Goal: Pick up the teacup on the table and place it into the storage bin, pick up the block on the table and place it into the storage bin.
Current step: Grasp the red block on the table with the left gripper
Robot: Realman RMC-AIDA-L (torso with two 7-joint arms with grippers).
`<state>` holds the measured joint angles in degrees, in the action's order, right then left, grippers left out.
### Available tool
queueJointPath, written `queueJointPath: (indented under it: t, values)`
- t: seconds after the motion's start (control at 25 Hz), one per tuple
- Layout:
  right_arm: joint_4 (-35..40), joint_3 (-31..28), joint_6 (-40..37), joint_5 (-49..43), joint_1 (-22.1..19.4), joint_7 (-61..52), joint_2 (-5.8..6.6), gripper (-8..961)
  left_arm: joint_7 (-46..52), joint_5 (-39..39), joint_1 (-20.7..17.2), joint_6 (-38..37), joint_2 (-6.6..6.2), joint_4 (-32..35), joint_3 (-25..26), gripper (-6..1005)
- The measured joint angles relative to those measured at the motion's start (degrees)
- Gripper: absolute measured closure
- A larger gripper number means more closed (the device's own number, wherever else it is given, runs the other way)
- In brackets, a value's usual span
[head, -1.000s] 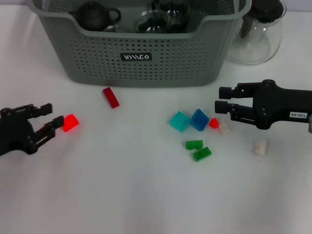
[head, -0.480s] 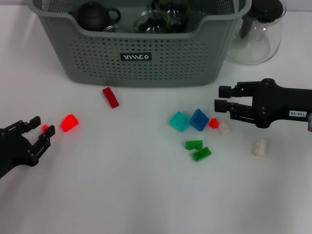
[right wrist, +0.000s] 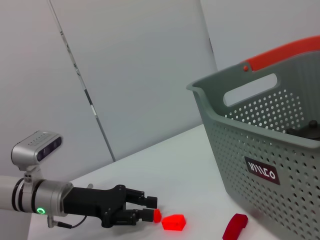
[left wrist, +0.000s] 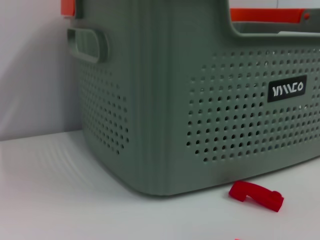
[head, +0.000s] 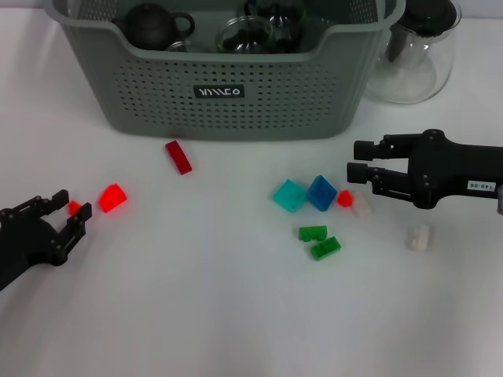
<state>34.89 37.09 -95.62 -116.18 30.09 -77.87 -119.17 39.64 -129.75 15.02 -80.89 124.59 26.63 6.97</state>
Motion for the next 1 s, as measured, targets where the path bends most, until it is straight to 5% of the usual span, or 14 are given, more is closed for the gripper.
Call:
queueJointPath:
  t: [1.0]
  values:
    - [-0.1,0.0,0.9,-0.2,0.2,0.0,0.0,528,-0.2,0.2,0.6,3.4,-0.02,-1.0,0.2,742]
